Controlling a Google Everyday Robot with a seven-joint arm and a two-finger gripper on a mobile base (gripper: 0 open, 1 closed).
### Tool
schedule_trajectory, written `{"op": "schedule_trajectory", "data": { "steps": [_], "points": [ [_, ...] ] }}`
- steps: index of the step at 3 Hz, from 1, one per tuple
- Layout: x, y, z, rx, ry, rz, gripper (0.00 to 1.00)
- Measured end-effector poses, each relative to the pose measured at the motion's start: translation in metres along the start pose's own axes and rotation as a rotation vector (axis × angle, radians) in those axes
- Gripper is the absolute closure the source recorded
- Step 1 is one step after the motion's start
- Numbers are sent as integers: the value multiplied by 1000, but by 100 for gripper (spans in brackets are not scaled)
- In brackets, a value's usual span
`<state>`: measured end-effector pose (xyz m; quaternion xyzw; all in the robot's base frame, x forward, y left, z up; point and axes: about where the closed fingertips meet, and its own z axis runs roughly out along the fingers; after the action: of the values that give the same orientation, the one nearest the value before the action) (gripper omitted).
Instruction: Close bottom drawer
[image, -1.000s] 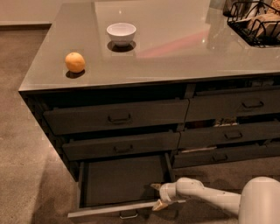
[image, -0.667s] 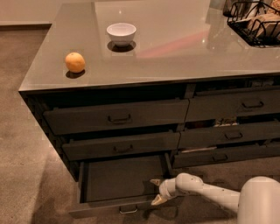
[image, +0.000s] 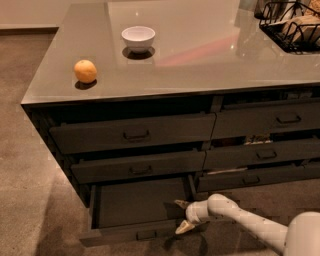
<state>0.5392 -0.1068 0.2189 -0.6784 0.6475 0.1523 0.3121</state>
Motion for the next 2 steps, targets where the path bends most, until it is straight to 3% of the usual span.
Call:
{"op": "schedule_trajectory", "data": {
  "steps": [1, 2],
  "points": [
    [-2, 29, -26, -39, -98, 25, 13],
    [5, 73, -39, -112, -206, 70, 31]
  ]
}}
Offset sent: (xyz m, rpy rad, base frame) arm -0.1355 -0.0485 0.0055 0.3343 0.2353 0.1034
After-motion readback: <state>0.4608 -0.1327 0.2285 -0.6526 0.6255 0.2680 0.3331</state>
